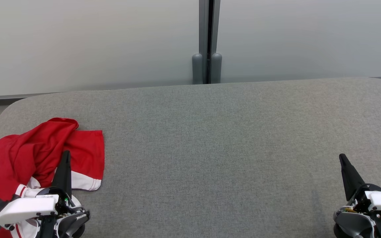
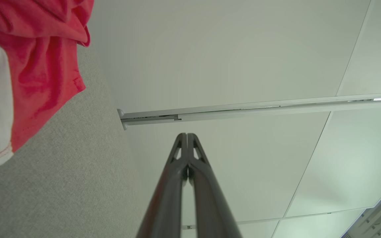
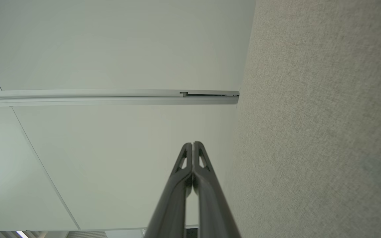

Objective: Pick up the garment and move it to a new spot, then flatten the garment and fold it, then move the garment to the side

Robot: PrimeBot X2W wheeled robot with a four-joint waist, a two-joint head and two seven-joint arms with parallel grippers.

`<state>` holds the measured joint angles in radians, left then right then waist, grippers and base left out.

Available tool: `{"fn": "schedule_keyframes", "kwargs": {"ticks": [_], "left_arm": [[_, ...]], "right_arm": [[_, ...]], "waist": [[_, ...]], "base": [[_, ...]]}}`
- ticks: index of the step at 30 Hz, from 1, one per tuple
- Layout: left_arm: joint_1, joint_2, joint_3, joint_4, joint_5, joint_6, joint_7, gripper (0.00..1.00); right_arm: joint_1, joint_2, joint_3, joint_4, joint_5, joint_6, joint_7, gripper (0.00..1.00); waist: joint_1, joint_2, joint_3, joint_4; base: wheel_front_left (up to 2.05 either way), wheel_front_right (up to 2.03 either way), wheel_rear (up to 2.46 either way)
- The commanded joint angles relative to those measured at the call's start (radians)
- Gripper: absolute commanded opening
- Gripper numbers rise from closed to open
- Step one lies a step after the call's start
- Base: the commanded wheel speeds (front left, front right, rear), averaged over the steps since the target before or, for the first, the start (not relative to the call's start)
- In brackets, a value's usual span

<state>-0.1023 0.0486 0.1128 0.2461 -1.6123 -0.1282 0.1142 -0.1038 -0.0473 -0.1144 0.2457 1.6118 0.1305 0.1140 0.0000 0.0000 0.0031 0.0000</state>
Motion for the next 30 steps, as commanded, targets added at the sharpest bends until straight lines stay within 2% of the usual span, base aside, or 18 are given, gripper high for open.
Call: {"fn": "schedule_keyframes", "kwargs": {"ticks": [1, 30], "left_arm": [[-0.013, 0.003, 0.003, -0.003, -0.001, -0.006, 0.003, 0.0], [-0.013, 0.003, 0.003, -0.003, -0.001, -0.006, 0.003, 0.0]], "right_arm": [[-0.009, -0.005, -0.001, -0.003, 0.002, 0.0, 0.003, 0.0], [-0.009, -0.005, -0.001, -0.003, 0.002, 0.0, 0.003, 0.0]], "waist": [[0.0, 0.0, 0.0, 0.0], [0.0, 0.0, 0.0, 0.0]], "base": [[0.0, 0.0, 0.0], [0.0, 0.0, 0.0]]}}
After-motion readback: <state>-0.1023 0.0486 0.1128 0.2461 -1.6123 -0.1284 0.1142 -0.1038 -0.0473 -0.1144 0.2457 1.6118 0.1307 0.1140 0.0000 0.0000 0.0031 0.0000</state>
